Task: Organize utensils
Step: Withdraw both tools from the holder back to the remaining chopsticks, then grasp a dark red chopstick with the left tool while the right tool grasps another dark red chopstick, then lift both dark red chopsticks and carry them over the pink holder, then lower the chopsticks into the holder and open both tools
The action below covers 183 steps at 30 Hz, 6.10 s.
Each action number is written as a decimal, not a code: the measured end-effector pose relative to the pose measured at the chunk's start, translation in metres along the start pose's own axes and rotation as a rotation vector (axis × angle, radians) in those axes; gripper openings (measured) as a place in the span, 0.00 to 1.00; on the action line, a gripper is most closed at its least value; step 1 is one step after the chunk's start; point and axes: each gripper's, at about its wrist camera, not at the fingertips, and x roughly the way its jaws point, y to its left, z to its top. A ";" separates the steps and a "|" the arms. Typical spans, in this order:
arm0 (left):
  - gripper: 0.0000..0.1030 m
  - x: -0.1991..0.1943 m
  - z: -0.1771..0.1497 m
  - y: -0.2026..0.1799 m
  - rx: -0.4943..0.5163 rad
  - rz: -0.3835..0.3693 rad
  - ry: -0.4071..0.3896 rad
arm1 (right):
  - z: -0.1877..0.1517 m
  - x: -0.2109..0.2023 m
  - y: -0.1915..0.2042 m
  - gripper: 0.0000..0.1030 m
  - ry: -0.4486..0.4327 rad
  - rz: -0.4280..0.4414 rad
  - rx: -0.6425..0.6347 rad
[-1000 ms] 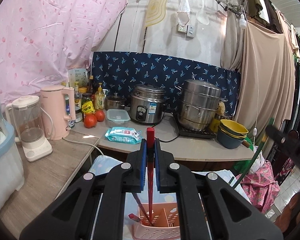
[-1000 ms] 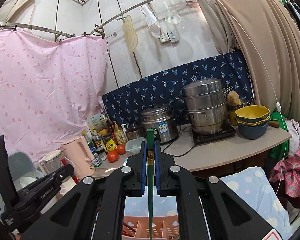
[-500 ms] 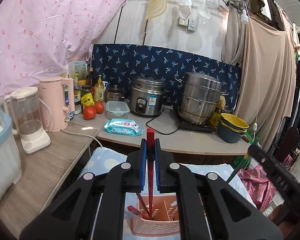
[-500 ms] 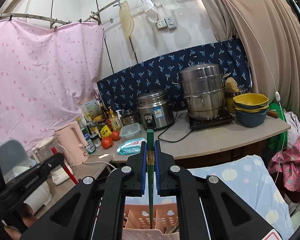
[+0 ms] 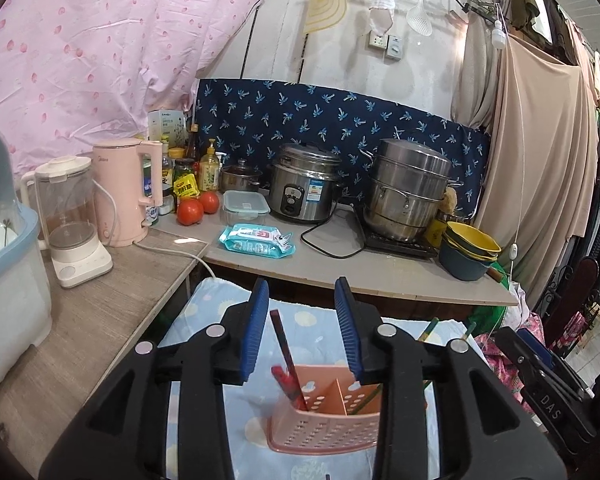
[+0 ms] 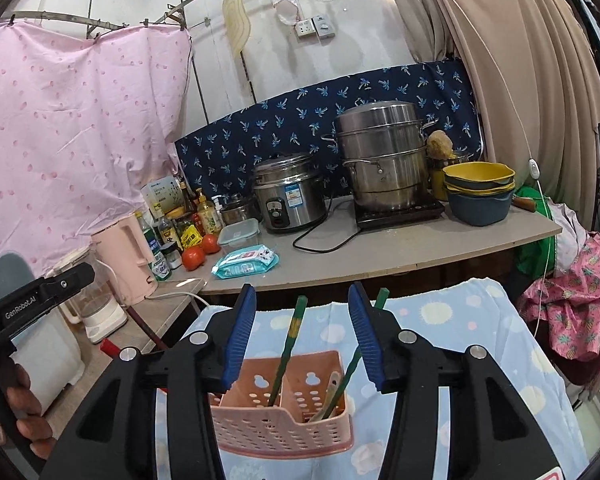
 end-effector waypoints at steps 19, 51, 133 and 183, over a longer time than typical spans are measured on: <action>0.41 -0.055 -0.120 0.011 0.062 0.011 0.195 | -0.122 -0.077 -0.013 0.46 0.218 0.012 -0.041; 0.52 -0.106 -0.302 0.004 0.114 -0.003 0.519 | -0.283 -0.134 0.021 0.23 0.507 0.040 -0.137; 0.07 -0.143 -0.131 -0.006 0.041 -0.109 0.168 | -0.121 -0.178 -0.005 0.07 0.131 0.103 0.017; 0.07 -0.057 0.063 -0.031 0.066 -0.092 -0.224 | 0.065 -0.074 0.012 0.07 -0.200 0.135 0.015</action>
